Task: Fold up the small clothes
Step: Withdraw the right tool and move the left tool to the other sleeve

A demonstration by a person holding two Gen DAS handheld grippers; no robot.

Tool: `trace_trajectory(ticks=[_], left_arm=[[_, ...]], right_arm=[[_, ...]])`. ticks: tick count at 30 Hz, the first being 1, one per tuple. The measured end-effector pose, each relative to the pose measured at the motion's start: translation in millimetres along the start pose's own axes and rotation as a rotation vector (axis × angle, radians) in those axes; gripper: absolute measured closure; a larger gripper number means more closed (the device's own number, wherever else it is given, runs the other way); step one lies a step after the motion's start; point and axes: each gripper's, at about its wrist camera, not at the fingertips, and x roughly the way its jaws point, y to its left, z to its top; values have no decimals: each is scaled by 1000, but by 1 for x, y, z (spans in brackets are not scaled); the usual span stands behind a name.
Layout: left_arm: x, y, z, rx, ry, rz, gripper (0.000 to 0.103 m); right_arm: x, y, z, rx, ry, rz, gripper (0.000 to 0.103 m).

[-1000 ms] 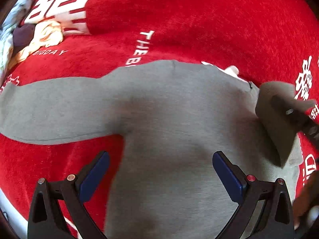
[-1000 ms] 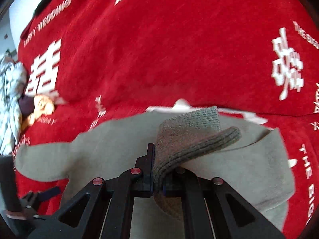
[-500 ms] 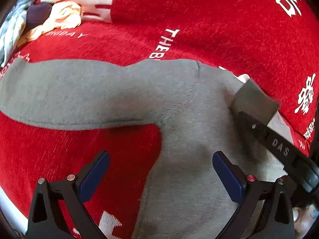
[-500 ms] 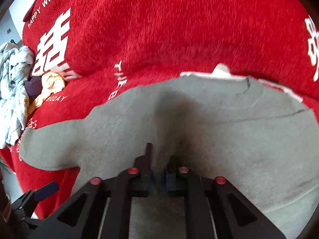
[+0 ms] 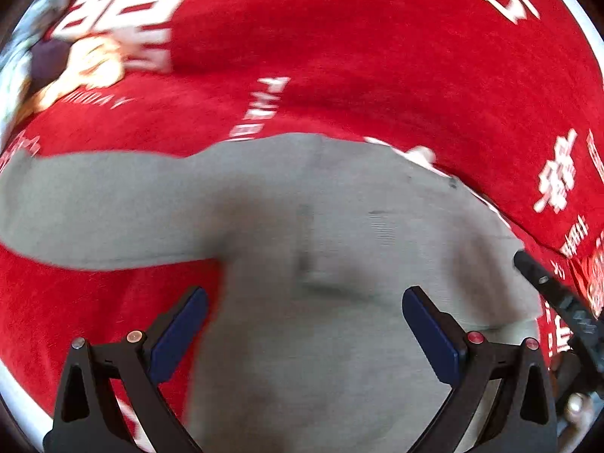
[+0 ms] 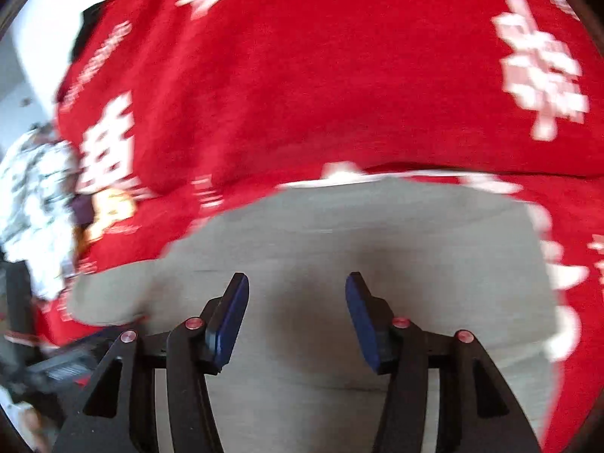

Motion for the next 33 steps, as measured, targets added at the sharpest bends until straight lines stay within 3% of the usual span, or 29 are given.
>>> trace_trajectory(ticks=[2, 4, 6, 8, 10, 12, 17, 20, 22, 24, 26, 29, 33], left_arm=[[8, -28, 2, 56, 4, -13, 0], [21, -59, 2, 113, 23, -36, 0], [35, -82, 2, 150, 52, -83, 0], [52, -97, -1, 183, 78, -74, 0], [71, -97, -3, 197, 108, 3, 0], [73, -89, -5, 213, 86, 57, 0], [59, -81, 3, 177, 63, 41, 0], [67, -99, 11, 177, 83, 12, 0], [80, -113, 13, 206, 119, -19, 0], [91, -119, 11, 239, 120, 55, 0], [90, -121, 10, 274, 110, 71, 0], [75, -116, 7, 260, 92, 79, 0], [61, -113, -3, 239, 81, 33, 0]], right_arm=[[0, -37, -1, 25, 22, -103, 46], [1, -73, -4, 90, 47, -154, 46], [3, -98, -9, 138, 70, -159, 46], [4, -114, -12, 152, 74, -119, 46], [-1, -120, -10, 154, 66, -101, 46], [-10, -126, -7, 142, 44, -150, 46], [-24, -135, 9, 139, -12, -131, 46], [2, -134, 23, 147, 50, -76, 46], [36, -142, 31, 181, 141, -60, 46], [51, -149, 37, 180, 132, -95, 46], [54, -148, 44, 155, 155, -135, 46], [28, -137, 40, 94, 112, -137, 46], [-18, -121, 2, 68, 75, -5, 46]])
